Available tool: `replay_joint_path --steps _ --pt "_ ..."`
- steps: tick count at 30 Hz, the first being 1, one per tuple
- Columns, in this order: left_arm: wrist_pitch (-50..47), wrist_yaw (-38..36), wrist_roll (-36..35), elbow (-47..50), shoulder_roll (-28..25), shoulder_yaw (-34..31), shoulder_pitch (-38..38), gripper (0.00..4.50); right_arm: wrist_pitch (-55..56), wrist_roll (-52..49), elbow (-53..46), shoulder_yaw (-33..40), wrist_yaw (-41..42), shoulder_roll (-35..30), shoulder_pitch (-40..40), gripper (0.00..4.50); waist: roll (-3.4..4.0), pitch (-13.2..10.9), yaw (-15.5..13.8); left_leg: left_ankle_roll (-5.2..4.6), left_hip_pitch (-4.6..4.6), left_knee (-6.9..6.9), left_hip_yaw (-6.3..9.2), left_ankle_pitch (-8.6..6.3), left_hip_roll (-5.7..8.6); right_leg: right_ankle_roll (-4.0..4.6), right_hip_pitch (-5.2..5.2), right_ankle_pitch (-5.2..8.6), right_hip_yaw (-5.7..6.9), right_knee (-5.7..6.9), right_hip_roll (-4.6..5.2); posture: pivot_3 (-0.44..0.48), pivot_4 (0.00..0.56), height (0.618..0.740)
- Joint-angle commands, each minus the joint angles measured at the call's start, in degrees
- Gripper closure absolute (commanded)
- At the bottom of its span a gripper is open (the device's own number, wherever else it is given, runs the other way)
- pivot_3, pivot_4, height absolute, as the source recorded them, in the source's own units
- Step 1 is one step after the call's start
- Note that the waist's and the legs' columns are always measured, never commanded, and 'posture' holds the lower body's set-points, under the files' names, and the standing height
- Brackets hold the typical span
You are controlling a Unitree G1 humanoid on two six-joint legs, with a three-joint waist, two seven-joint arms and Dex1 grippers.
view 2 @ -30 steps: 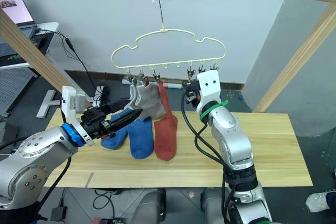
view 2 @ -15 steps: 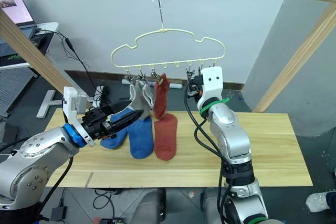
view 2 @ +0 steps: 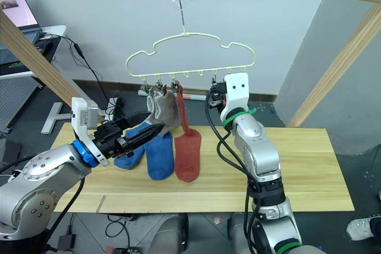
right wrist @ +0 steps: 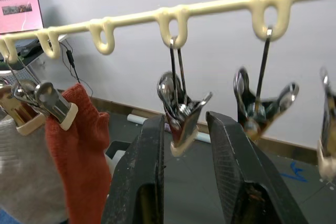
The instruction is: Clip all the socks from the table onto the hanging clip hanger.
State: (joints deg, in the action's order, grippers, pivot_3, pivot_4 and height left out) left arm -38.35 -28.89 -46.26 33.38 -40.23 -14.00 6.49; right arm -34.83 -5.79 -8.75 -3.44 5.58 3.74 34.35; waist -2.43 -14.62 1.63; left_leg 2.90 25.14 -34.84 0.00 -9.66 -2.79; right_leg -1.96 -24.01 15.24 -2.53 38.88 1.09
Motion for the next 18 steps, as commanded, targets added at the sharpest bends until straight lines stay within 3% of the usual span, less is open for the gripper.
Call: replay_joint_path --steps 1,14,17,18 --pt "0.5 0.0 -0.3 1.8 0.0 -1.6 0.4 1.61 1.5 -0.4 -1.1 -0.1 -0.3 0.5 1.0 3.2 0.0 0.0 0.0 0.0 0.0 0.0 0.0 0.0 0.0 0.03 0.0 -0.02 0.0 0.0 0.0 0.057 0.192 0.74" --pt "0.5 0.4 -0.4 1.7 0.1 -1.2 0.6 1.61 2.1 -0.5 -0.5 -0.2 -0.5 0.4 1.4 3.2 0.0 0.0 0.0 0.0 0.0 -0.03 0.01 0.0 0.0 0.11 0.0 -0.07 0.0 0.05 -0.01 0.057 0.192 0.74" --pt "0.5 0.4 -0.4 1.6 0.1 -1.3 0.7 1.61 2.0 -0.5 -0.6 -0.3 -0.5 0.4 1.3 2.67 0.0 0.0 0.0 0.0 0.0 -0.04 0.01 0.0 0.0 0.12 0.0 -0.07 0.0 0.05 -0.01 0.06 0.201 0.74" --pt "0.5 0.3 -0.3 1.5 0.1 -1.2 0.7 1.61 2.1 -0.5 -0.6 -0.3 -0.5 0.4 1.3 2.25 0.0 0.0 0.0 0.0 0.0 -0.03 0.01 0.0 0.0 0.12 0.0 -0.07 0.0 0.05 -0.01 0.06 0.201 0.74"
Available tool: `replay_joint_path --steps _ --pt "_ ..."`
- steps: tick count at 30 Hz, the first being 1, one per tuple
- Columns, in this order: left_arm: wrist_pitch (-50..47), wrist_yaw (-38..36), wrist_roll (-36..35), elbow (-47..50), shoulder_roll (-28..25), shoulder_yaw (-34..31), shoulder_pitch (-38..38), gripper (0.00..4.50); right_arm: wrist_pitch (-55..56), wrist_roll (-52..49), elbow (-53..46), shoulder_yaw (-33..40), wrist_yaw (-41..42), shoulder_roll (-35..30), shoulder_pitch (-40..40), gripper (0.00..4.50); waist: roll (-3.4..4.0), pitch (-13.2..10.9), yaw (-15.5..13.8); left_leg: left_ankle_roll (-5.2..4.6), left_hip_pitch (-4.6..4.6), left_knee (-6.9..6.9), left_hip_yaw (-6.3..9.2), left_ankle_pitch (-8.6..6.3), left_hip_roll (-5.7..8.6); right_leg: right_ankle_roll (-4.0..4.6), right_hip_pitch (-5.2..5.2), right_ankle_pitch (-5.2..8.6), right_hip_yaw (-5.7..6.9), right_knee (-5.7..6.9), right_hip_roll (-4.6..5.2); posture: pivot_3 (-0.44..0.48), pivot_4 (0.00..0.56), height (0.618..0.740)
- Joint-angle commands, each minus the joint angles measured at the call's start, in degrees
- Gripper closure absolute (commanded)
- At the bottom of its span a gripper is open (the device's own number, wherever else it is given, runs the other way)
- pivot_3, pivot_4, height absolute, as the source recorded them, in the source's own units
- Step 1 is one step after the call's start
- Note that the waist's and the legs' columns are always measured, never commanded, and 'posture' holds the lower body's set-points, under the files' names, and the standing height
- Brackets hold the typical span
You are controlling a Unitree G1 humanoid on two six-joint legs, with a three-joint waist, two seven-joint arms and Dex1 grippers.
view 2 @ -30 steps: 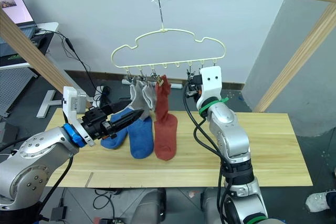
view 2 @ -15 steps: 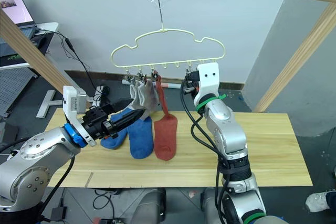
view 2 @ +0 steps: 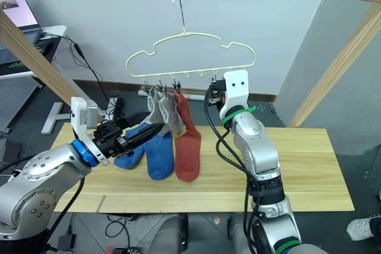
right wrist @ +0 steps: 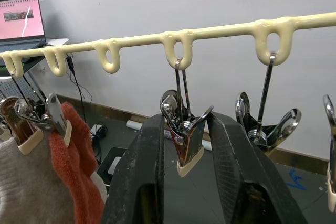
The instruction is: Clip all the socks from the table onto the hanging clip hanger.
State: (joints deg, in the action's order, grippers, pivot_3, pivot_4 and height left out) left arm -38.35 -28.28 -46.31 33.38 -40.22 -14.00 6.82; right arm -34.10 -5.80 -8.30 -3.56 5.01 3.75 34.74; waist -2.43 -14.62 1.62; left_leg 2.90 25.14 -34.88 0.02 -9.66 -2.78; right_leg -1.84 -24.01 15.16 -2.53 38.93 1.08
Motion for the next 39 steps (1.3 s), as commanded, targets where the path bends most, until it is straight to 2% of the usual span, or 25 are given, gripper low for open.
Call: replay_joint_path --steps 1,4,39 --pt "0.6 -0.3 -0.2 1.4 0.1 -1.2 0.4 1.61 1.4 -0.6 -1.0 -0.2 0.2 0.4 0.8 1.98 0.0 0.0 0.0 0.0 0.0 0.0 0.0 0.0 0.0 0.0 0.0 0.0 0.0 0.0 0.0 0.06 0.201 0.74" --pt "0.5 -0.4 -0.2 1.4 0.1 -1.2 0.4 1.61 1.3 -0.4 -1.0 -0.3 0.0 0.5 0.8 0.99 0.0 0.0 0.0 0.0 0.0 0.0 0.01 0.0 0.0 0.0 0.0 0.0 0.0 0.01 0.0 0.06 0.201 0.74" --pt "0.8 0.1 0.4 1.3 0.7 -1.1 0.2 1.61 -1.1 -0.7 -2.4 -0.7 -0.5 2.4 0.8 0.99 0.0 0.0 0.0 0.0 0.0 -0.02 0.03 0.0 0.0 0.01 0.01 -0.01 0.01 0.03 -0.01 0.068 0.212 0.74"
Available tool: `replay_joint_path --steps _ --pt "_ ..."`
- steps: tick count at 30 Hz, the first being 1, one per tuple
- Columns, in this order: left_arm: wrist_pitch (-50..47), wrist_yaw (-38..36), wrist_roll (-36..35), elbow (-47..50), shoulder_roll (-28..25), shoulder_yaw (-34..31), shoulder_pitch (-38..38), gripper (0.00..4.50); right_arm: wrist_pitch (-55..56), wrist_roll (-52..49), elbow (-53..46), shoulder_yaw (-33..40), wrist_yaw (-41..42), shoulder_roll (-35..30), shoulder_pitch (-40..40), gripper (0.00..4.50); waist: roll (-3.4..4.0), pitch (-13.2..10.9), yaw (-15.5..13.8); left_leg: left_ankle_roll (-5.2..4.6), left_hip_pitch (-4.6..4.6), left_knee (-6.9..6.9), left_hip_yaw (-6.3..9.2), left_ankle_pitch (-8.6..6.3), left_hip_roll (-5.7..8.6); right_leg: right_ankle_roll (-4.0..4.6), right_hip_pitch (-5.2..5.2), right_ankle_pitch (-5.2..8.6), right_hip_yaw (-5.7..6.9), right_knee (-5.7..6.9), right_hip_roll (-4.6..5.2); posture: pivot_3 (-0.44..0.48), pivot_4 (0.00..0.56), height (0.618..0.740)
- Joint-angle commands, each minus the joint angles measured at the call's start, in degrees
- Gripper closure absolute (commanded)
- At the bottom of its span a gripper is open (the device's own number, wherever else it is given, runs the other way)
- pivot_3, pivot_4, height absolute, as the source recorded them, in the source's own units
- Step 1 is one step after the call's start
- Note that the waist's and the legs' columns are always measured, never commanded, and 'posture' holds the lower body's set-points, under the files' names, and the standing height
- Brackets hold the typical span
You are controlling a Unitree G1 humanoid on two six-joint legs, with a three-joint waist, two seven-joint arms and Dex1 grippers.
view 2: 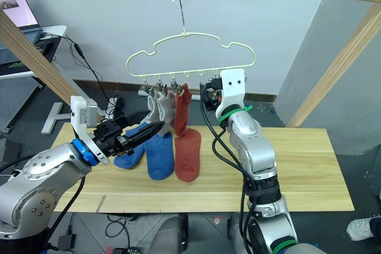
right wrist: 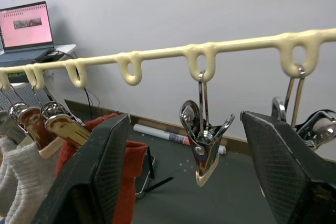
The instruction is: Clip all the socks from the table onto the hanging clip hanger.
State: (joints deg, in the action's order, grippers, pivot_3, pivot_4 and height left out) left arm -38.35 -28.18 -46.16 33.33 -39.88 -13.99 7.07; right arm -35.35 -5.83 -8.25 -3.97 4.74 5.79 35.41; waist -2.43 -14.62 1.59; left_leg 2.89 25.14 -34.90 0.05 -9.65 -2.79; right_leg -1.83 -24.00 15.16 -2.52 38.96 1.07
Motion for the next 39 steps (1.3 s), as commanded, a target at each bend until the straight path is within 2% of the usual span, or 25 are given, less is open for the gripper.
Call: replay_joint_path --steps 1,4,6,18,21,23,39 --pt "0.8 0.1 0.3 1.4 0.4 -1.1 0.0 1.61 0.1 -0.6 -2.4 -0.3 -0.3 0.4 0.2 0.99 0.0 0.0 0.0 0.0 0.0 0.0 0.0 0.0 0.0 0.0 0.0 0.0 0.0 0.0 0.0 0.068 0.212 0.74" --pt "0.8 0.2 0.3 1.5 0.5 -1.1 0.0 1.61 0.3 -0.6 -1.9 0.0 -0.6 0.6 0.7 0.99 0.0 0.0 0.0 0.0 0.0 0.0 0.0 0.0 0.0 0.0 0.0 0.0 0.0 0.0 0.0 0.067 0.213 0.74" --pt "0.8 0.2 0.4 1.4 0.5 -1.0 0.1 1.61 0.5 -0.6 -1.6 0.1 -0.7 0.7 0.9 1.35 0.0 0.0 0.0 0.0 0.0 0.0 0.0 0.0 0.0 0.0 0.0 0.0 0.0 0.0 0.0 0.069 0.213 0.74" --pt "0.8 0.1 0.5 1.2 0.6 -1.0 0.4 1.61 1.0 -0.5 -1.3 0.3 -1.3 0.8 1.5 1.35 0.0 0.0 0.0 0.0 0.0 0.0 0.0 0.0 0.0 0.0 0.0 0.0 0.0 0.0 0.0 0.069 0.213 0.74" --pt "0.8 0.1 0.5 1.3 0.6 -0.9 0.4 1.61 1.1 -0.7 -1.3 0.3 -1.2 0.8 1.6 1.94 0.0 0.0 0.0 0.0 0.0 0.0 0.01 0.0 0.0 0.0 0.0 0.0 0.0 0.0 0.0 0.07 0.211 0.74" --pt "0.9 0.2 0.6 1.4 0.7 -0.8 0.3 1.61 1.0 -0.7 -1.4 0.2 -1.0 0.7 1.5 2.56 0.0 0.0 0.0 0.0 0.0 0.0 0.0 0.0 0.0 0.0 0.0 0.0 0.0 0.0 0.0 0.07 0.211 0.74" --pt "0.9 0.3 0.7 1.9 1.0 -0.8 0.3 1.61 3.0 -1.6 1.1 -0.3 -0.2 3.0 3.9 2.56 0.0 0.0 0.0 0.0 0.0 0.0 0.01 0.0 0.0 0.0 0.0 0.0 0.01 0.0 -0.01 0.075 0.203 0.74"
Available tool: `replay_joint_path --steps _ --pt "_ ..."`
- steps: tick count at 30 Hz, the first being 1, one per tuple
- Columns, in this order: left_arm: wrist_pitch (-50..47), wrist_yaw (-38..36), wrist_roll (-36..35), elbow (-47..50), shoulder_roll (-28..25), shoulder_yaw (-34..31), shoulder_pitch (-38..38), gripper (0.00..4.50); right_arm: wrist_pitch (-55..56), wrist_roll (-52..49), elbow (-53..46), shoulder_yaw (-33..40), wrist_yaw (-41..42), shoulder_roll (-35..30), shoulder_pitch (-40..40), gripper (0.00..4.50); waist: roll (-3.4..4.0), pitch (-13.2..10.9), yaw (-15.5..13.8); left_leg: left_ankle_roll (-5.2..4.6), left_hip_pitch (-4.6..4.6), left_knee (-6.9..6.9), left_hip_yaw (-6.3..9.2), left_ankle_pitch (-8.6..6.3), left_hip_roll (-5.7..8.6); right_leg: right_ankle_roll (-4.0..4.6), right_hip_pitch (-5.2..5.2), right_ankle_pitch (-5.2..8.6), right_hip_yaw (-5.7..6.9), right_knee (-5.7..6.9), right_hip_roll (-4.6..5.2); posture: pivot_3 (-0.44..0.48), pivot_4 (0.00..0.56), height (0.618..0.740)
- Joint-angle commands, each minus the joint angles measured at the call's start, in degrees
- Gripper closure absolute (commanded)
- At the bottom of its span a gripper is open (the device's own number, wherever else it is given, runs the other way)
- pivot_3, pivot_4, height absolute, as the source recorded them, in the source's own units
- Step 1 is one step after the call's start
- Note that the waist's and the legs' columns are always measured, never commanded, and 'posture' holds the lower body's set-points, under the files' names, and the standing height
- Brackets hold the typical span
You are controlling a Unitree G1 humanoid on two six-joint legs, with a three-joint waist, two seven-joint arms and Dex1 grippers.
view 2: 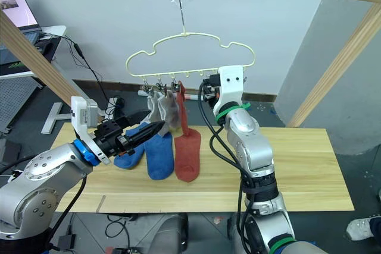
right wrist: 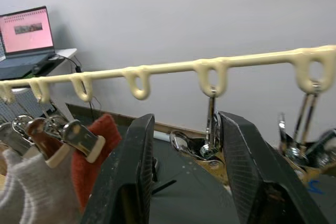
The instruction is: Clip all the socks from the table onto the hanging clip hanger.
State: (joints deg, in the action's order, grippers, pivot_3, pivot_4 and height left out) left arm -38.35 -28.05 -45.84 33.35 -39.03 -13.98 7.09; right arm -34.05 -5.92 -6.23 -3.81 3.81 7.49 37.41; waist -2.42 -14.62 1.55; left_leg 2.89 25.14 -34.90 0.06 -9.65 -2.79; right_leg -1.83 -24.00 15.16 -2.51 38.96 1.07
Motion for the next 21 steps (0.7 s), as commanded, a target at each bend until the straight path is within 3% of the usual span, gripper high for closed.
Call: replay_joint_path --steps 1,12,21 --pt "0.9 0.1 0.3 1.9 0.1 -1.0 0.3 1.61 1.7 -1.8 -0.8 -0.7 1.0 1.6 1.9 2.56 0.0 0.0 0.0 0.0 0.0 0.0 0.0 0.0 0.0 0.0 0.0 0.0 0.0 0.0 0.0 0.075 0.203 0.74" --pt "0.8 0.5 -0.3 2.2 0.2 -1.6 0.7 1.61 1.8 -2.3 0.0 -0.6 0.7 0.6 1.9 2.56 0.0 0.0 -0.1 0.0 0.0 0.0 0.01 0.0 0.0 0.0 0.0 0.0 0.01 0.0 0.0 0.093 0.208 0.74" --pt "0.4 -1.3 -5.3 2.6 0.4 -2.9 2.1 1.61 1.8 -2.2 0.1 -0.4 0.6 0.4 1.7 2.56 0.0 0.0 -0.1 0.0 0.0 0.0 0.02 0.0 0.0 0.0 0.0 0.0 0.01 0.0 0.0 0.091 0.213 0.74"
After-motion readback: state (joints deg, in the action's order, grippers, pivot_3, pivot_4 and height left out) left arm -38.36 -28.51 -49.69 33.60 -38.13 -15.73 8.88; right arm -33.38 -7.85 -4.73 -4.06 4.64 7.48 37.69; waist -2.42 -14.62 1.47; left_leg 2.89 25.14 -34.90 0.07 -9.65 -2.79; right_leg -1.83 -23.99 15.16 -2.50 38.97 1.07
